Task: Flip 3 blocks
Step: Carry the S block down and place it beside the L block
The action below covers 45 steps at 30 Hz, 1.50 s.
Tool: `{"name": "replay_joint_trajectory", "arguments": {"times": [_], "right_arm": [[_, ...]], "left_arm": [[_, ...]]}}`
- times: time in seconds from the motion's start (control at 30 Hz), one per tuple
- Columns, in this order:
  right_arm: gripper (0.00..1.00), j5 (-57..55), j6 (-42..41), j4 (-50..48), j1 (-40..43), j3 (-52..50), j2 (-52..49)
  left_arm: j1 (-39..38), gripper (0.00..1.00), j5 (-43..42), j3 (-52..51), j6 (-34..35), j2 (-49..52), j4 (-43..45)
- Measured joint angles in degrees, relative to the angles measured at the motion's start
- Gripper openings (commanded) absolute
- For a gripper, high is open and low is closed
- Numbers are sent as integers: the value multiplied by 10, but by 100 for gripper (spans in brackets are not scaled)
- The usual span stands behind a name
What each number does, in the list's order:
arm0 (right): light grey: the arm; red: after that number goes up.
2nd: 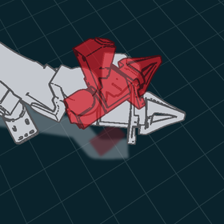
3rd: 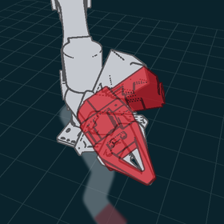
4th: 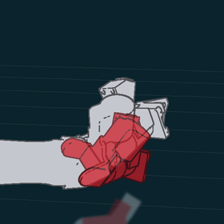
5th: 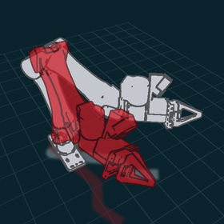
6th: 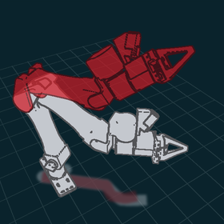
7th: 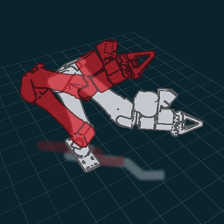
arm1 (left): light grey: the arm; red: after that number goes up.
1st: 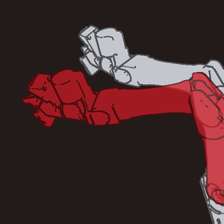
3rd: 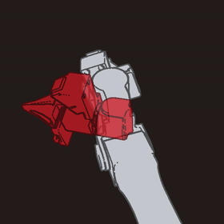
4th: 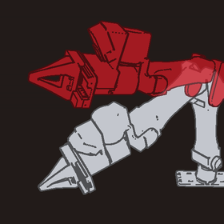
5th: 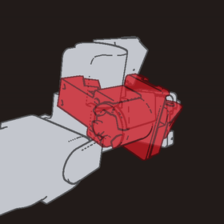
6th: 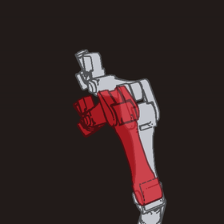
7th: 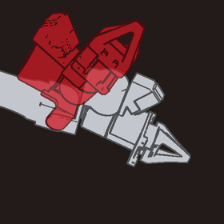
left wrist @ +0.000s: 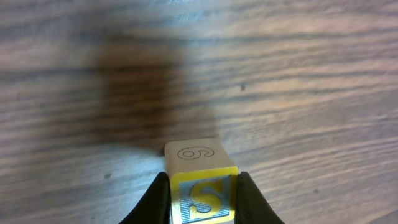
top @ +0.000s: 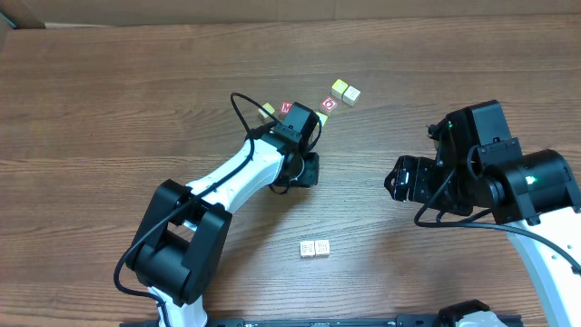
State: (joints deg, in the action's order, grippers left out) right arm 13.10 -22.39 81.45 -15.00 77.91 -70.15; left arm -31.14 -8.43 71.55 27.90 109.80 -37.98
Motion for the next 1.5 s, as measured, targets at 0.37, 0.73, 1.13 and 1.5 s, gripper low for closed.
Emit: {"name": "replay_joint_trajectory", "arguments": {"times": [0.37,0.73,1.13,1.5], "right_arm": [[84,0,0,2,0,0,0],[84,0,4,18,0,0,0],[84,0,14,16,0,0,0],[84,0,15,16,0,0,0]], "left_arm": [[11,4,46,147,2,0,-289],[-17,5,105,82,62,-40,-323],[-165,5,123,-157,189,-335,-237],[-183,8,113,-320,249,-417,-98]]}}
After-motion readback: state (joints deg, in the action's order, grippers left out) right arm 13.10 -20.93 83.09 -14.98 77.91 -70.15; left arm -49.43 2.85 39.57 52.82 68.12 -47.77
